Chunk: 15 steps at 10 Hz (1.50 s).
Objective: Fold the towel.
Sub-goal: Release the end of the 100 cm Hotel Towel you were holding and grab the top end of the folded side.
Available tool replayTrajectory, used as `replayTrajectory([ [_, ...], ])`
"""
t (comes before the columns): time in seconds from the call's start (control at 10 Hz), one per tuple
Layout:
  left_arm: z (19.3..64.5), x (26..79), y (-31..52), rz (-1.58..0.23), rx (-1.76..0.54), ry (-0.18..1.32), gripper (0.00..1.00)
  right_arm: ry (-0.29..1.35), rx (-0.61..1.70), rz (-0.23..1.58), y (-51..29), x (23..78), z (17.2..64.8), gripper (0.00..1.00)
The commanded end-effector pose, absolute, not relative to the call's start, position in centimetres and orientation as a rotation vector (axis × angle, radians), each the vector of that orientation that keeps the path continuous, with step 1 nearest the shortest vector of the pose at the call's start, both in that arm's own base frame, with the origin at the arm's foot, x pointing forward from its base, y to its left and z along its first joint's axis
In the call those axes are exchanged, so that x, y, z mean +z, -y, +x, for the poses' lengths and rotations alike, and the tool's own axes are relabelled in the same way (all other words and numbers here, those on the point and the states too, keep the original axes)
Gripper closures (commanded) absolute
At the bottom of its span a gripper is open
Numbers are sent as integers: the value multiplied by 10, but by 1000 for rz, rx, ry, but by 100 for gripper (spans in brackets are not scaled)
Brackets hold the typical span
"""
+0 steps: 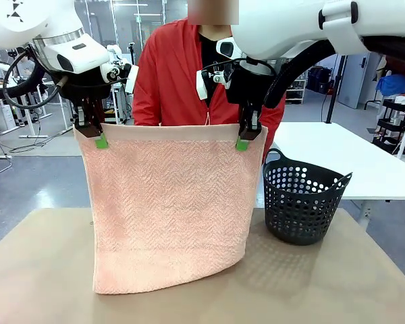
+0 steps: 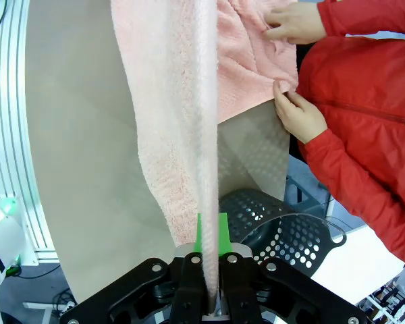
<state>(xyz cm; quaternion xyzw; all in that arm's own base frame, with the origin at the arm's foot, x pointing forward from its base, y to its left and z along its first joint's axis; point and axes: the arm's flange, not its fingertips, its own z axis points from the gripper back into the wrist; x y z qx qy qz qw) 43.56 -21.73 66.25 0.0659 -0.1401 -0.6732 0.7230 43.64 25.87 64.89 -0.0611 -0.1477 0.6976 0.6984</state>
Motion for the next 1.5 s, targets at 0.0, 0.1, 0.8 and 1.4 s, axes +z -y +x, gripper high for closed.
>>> replayTrajectory([
  [0.0,435,664,217,146,-1483,312,100,331,1558,-138,-258,650,435,100],
  [0.1,435,664,217,146,-1483,312,100,331,1558,-138,-258,650,435,100],
  [0.8,435,664,217,146,-1483,312,100,331,1558,-138,-258,650,435,100],
  [1.4,435,664,217,146,-1483,312,100,331,1558,-138,-258,650,435,100],
])
